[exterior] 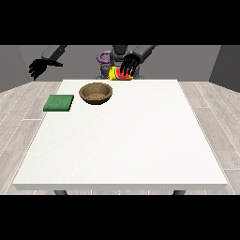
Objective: Pick the cup and pour the ball into the bowl, then pick the bowl and place it on the pad
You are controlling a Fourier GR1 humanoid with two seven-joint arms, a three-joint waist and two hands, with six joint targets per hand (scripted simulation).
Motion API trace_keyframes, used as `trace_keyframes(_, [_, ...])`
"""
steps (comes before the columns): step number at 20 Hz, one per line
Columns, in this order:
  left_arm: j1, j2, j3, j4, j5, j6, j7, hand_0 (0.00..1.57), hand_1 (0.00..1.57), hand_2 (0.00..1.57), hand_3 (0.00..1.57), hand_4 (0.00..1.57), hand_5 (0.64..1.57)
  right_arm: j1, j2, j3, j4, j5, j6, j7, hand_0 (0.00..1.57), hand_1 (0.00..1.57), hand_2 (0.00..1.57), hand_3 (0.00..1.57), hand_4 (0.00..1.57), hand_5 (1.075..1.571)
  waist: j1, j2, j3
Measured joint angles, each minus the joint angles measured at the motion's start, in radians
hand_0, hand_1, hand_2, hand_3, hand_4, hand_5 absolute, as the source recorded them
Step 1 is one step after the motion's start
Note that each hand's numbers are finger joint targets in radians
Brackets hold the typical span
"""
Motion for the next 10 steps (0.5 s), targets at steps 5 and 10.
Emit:
trace_keyframes(5, [-0.068, -0.003, -0.08, -0.011, -0.113, -0.039, 0.115, 0.46, 0.46, 1.57, 1.57, 0.89, 1.571, -0.083, 0.006, 0.023, 0.006, 0.021, -0.039, 0.027, 0.0, 0.0, 0.0, 0.27, 0.0, 1.53, -0.013, 0.039, -0.0008])
trace_keyframes(10, [-0.076, -0.004, -0.164, -0.028, -0.207, -0.08, 0.193, 0.38, 0.38, 1.57, 1.57, 0.84, 1.569, -0.14, 0.039, 0.046, 0.004, 0.029, -0.063, 0.046, 0.0, 0.0, 0.0, 0.27, 0.0, 1.528, -0.036, 0.055, -0.0009])
